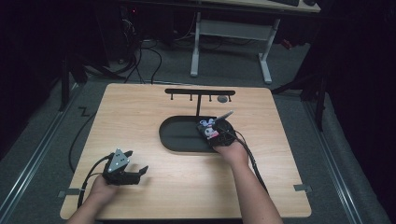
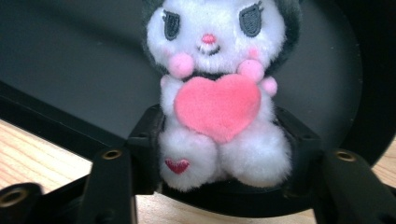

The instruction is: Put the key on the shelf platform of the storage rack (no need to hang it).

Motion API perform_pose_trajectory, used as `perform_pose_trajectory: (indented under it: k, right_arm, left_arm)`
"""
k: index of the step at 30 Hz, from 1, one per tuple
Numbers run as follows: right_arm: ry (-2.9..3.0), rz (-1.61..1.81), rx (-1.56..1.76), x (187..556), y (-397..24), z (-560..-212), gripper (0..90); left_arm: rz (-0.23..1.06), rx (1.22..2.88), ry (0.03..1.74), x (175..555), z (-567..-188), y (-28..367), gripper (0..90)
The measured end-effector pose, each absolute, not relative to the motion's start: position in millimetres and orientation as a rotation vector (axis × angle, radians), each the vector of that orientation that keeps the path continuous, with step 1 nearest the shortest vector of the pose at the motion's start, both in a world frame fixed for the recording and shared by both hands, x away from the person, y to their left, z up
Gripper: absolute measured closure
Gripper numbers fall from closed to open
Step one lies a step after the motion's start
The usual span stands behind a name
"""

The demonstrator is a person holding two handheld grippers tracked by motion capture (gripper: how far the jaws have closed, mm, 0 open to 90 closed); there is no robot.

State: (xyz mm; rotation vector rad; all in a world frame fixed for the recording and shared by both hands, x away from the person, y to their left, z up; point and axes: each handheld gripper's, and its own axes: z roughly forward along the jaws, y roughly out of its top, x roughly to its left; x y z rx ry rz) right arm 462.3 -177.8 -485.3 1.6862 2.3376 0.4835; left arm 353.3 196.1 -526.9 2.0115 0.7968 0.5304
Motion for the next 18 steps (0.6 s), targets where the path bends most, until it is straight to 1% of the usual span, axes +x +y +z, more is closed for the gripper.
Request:
perform_pose_trajectory:
  k: [4, 6, 16, 18]
  right_arm:
    - [2.337, 0.522, 1.688, 461.5, -175.9, -482.5, 34.9]
    - [2.333, 0.533, 1.682, 461.1, -175.8, -480.0, 32.8]
    - [2.319, 0.568, 1.665, 460.6, -178.3, -473.8, 28.0]
    - [2.318, 0.574, 1.649, 460.1, -178.8, -472.3, 25.5]
  left_arm:
    - [0.531, 2.012, 0.796, 353.2, -527.0, 195.9, 15.4]
    - [0.531, 2.013, 0.795, 353.1, -526.9, 195.9, 15.4]
    - [0.533, 2.012, 0.795, 353.1, -527.0, 195.7, 15.4]
    - [0.533, 2.013, 0.795, 353.0, -527.0, 195.7, 15.4]
